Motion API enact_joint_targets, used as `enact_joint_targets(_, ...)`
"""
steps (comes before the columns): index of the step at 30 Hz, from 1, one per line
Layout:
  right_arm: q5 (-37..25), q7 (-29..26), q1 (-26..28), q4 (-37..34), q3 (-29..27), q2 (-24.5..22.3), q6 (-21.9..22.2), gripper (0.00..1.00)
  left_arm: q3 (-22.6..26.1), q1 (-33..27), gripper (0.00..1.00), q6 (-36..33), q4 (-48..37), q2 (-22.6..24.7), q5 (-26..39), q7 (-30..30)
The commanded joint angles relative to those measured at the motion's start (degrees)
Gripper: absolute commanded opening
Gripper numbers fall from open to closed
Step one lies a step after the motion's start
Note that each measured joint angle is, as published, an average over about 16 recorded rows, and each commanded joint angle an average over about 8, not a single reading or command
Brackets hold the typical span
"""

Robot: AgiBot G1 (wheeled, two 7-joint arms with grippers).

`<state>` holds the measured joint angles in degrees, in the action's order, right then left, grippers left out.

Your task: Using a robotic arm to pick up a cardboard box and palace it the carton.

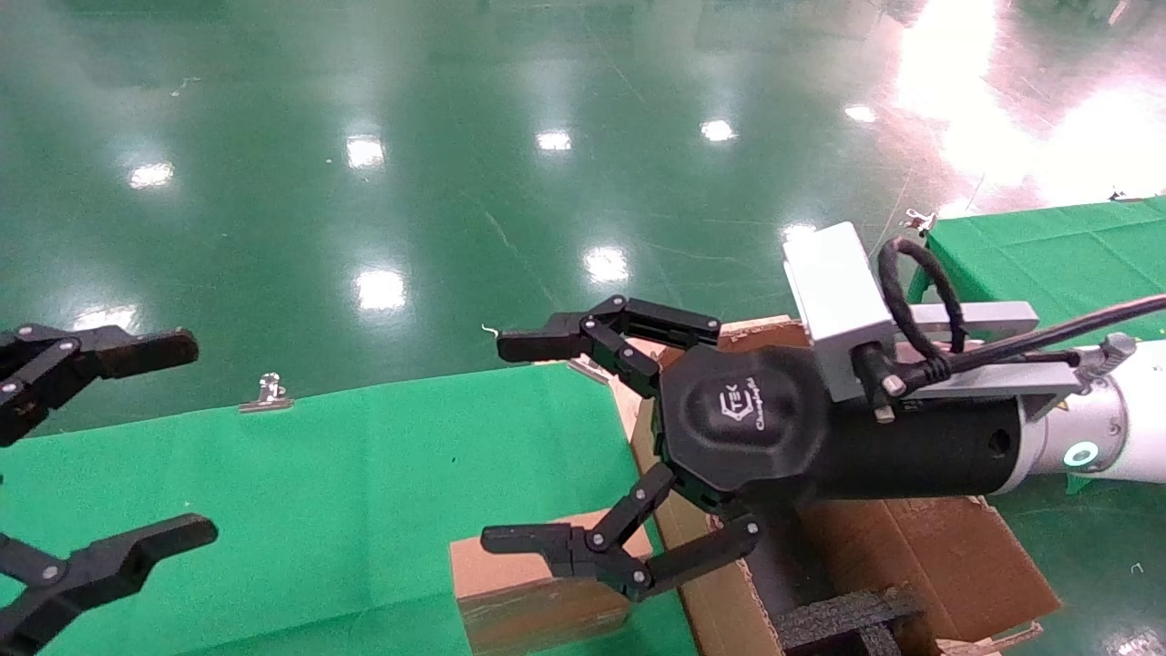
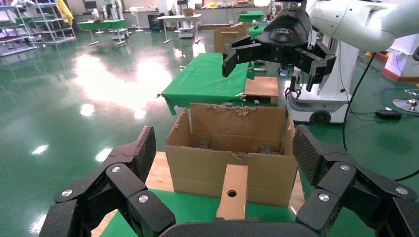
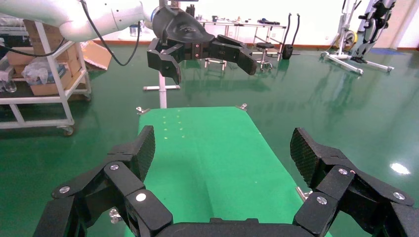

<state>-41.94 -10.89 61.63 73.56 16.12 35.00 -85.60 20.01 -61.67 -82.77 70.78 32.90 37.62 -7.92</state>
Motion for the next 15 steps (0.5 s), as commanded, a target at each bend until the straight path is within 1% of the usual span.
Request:
enact_joint_targets(1,0.0,0.0,0.0,0.0,0.0,0.0,0.0,1.0,0.0,0.0,1.0,0.0,0.0,0.0,0.0,0.0)
enact_joint_targets(11,0.0,0.0,0.0,0.0,0.0,0.0,0.0,1.0,0.0,0.0,1.0,0.0,0.0,0.0,0.0,0.0)
enact_joint_targets(12,0.0,0.0,0.0,0.0,0.0,0.0,0.0,1.0,0.0,0.0,0.93,0.0,0.0,0.0,0.0,0.0)
enact_joint_targets(15,0.0,0.0,0.0,0.0,0.0,0.0,0.0,1.0,0.0,0.0,0.56,0.0,0.0,0.0,0.0,0.0)
